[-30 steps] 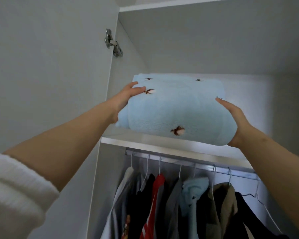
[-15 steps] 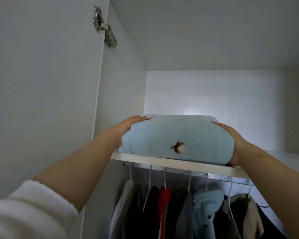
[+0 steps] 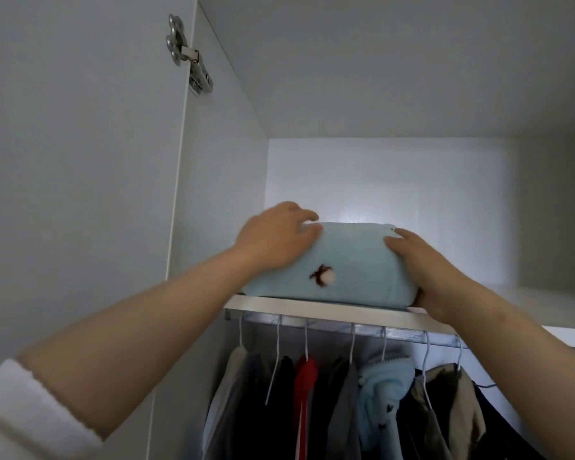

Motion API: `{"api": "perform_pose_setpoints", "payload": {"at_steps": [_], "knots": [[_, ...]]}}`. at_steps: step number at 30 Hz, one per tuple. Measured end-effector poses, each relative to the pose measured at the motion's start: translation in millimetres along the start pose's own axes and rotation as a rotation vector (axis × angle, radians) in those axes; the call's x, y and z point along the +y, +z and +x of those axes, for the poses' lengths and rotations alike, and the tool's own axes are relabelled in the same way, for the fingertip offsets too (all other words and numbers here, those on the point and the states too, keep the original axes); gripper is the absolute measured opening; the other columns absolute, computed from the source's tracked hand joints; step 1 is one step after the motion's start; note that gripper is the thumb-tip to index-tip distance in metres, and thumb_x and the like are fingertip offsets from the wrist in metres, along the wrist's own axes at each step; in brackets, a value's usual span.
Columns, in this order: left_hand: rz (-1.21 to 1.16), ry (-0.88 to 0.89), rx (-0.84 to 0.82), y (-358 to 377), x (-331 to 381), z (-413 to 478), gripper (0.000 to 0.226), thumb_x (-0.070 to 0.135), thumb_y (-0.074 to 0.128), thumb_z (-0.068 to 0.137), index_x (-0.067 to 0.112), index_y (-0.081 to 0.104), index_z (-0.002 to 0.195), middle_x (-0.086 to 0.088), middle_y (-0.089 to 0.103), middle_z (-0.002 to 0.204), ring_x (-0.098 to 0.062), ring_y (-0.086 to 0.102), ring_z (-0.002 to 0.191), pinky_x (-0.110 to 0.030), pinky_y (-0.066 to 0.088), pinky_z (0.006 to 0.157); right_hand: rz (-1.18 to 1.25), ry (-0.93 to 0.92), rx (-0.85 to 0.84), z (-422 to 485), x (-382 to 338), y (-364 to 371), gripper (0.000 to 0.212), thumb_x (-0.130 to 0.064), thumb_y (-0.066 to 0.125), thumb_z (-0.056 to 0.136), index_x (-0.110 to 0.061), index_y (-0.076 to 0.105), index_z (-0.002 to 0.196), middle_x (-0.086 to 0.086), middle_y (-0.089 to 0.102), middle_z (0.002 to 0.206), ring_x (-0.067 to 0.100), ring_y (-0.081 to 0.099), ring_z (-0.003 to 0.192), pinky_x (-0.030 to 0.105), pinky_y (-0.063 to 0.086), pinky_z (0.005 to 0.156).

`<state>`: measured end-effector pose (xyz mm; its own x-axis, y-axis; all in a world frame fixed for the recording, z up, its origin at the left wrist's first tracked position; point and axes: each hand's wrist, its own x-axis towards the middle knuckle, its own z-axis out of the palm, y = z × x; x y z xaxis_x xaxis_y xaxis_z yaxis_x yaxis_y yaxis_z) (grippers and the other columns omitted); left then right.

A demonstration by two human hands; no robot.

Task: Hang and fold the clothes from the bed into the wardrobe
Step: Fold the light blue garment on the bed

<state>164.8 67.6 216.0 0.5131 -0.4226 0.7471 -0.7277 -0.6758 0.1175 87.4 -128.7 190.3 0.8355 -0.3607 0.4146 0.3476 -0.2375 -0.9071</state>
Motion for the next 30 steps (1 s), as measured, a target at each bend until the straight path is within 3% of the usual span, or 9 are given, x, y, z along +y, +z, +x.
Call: {"api": "perform_pose_setpoints", "payload": {"at_steps": [2,4,8,14,19,24,28,30], "knots": [[0.117,0.009,-0.007,19,8,-6,0.041,0.039,0.027,0.098,0.029,0.047,0.132,0.001,0.052,0.128,-0.023,0.051,0.114,-0.035,0.036,0.093,-0.030,-0.014,0.026,4,3,10,0.024,-0.030,0.039,0.097,-0.033,0.046,0.120,-0.002,0.055,0.110,0.021,0.055,0.096,0.038,0.048,0.083],[0.222,0.003,0.112,29,3,-7,0.040,0.036,0.027,0.097,0.028,0.048,0.130,0.000,0.057,0.122,-0.023,0.054,0.107,-0.033,0.036,0.088,-0.042,-0.016,0.048,9,5,18,0.033,-0.030,0.038,0.098,-0.032,0.042,0.130,-0.001,0.051,0.114,0.022,0.052,0.098,0.037,0.044,0.084],[0.250,-0.052,0.132,35,-18,-3,0.041,0.036,0.027,0.097,0.029,0.047,0.131,0.001,0.057,0.124,-0.023,0.052,0.110,-0.036,0.034,0.092,-0.092,-0.009,0.032,22,8,39,0.043,-0.030,0.036,0.099,-0.026,0.033,0.141,0.005,0.045,0.130,0.023,0.045,0.104,0.037,0.040,0.092],[0.229,-0.120,0.094,38,-61,-1,0.040,0.035,0.028,0.098,0.029,0.044,0.134,0.002,0.053,0.131,-0.022,0.047,0.117,-0.037,0.031,0.098,-0.120,-0.020,0.014,42,16,79,0.049,-0.028,0.034,0.099,-0.024,0.023,0.147,0.006,0.037,0.143,0.028,0.041,0.123,0.039,0.034,0.102],[0.208,-0.138,0.121,42,-85,-2,0.039,0.036,0.032,0.097,0.030,0.047,0.132,0.002,0.053,0.132,-0.022,0.047,0.120,-0.035,0.029,0.099,-0.131,-0.010,-0.019,55,19,95,0.051,-0.026,0.034,0.099,-0.023,0.019,0.148,0.008,0.034,0.146,0.028,0.039,0.127,0.033,0.032,0.101],[0.215,-0.129,0.108,40,-91,-1,0.054,0.048,0.019,0.089,0.031,0.049,0.131,0.003,0.054,0.133,-0.022,0.047,0.120,-0.036,0.030,0.099,-0.152,0.016,-0.038,60,22,95,0.054,-0.033,0.035,0.099,-0.027,0.016,0.148,0.009,0.031,0.148,0.030,0.039,0.127,0.041,0.033,0.107],[0.178,-0.133,0.116,38,-89,-4,0.044,0.044,0.029,0.096,0.028,0.050,0.130,0.001,0.054,0.133,-0.023,0.047,0.121,-0.035,0.031,0.100,-0.127,0.013,-0.036,57,23,95,0.053,-0.039,0.033,0.098,-0.028,0.017,0.148,0.010,0.031,0.147,0.030,0.039,0.127,0.044,0.033,0.109],[0.111,-0.149,0.109,32,-85,-8,0.039,0.039,0.037,0.096,0.025,0.051,0.130,0.000,0.054,0.133,-0.023,0.047,0.121,-0.034,0.031,0.100,-0.090,-0.022,0.049,54,23,92,0.051,-0.041,0.032,0.098,-0.028,0.021,0.147,0.011,0.031,0.148,0.031,0.038,0.129,0.045,0.031,0.110]]}}
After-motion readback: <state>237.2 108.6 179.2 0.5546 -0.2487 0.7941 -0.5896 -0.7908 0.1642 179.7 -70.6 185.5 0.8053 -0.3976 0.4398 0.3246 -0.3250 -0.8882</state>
